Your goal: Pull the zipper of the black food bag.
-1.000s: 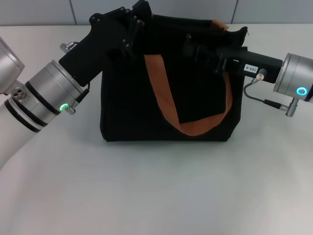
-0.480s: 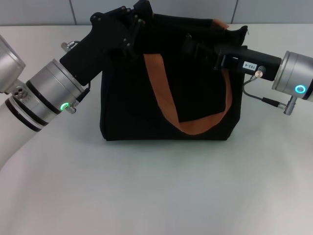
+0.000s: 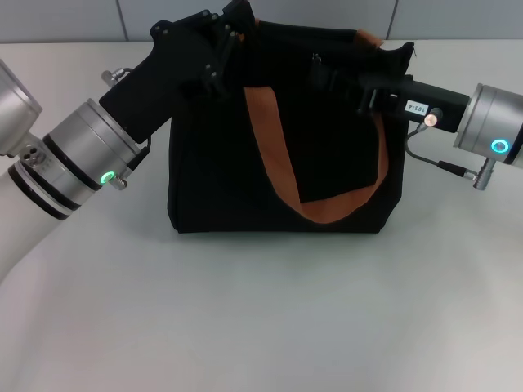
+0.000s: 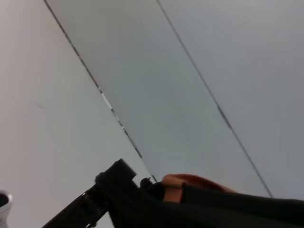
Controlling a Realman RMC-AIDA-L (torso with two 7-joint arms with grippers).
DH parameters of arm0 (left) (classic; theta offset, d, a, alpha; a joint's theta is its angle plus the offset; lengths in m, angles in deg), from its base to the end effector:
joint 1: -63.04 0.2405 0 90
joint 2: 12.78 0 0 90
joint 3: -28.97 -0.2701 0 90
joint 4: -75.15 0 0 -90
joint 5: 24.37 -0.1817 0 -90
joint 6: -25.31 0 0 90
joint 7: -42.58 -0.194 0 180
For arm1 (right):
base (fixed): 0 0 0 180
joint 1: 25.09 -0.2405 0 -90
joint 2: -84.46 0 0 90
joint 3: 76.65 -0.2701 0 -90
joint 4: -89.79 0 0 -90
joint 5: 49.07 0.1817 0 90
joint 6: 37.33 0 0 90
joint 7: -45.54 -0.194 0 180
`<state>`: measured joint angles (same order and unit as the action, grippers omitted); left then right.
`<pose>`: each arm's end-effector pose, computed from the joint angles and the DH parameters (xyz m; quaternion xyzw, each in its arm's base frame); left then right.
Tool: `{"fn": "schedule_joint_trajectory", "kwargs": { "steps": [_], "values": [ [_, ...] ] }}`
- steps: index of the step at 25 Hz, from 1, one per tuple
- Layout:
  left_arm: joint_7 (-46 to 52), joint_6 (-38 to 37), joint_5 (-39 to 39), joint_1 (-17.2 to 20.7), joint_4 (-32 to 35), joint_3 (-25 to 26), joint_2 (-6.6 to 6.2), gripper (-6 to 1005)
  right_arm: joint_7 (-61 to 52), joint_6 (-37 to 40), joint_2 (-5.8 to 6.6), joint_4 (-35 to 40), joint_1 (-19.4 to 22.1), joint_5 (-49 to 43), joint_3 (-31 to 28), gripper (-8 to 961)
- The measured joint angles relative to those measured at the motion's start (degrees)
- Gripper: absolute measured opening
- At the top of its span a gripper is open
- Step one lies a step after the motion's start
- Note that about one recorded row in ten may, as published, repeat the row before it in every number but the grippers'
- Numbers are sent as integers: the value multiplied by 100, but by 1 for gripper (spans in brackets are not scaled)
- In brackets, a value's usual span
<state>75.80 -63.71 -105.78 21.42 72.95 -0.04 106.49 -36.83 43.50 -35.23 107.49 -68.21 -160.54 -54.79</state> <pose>-0.1520 0.3736 -0.0470 -0.8041 -0.1069 -0.4978 0.3069 0.1760 0.3903 -0.0635 -0.8499 0.3320 0.3856 0.1368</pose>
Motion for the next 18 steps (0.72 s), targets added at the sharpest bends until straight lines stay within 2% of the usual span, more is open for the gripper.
{"fn": "schedule_joint_trajectory", "kwargs": {
  "steps": [10, 18],
  "values": [
    [0, -56, 19, 134, 25, 246, 0, 41, -416, -188, 14, 289, 399, 442, 25, 0],
    [0, -88, 30, 163, 62, 315, -11, 41, -436, -275, 23, 314, 515, 495, -4, 0]
  ]
}}
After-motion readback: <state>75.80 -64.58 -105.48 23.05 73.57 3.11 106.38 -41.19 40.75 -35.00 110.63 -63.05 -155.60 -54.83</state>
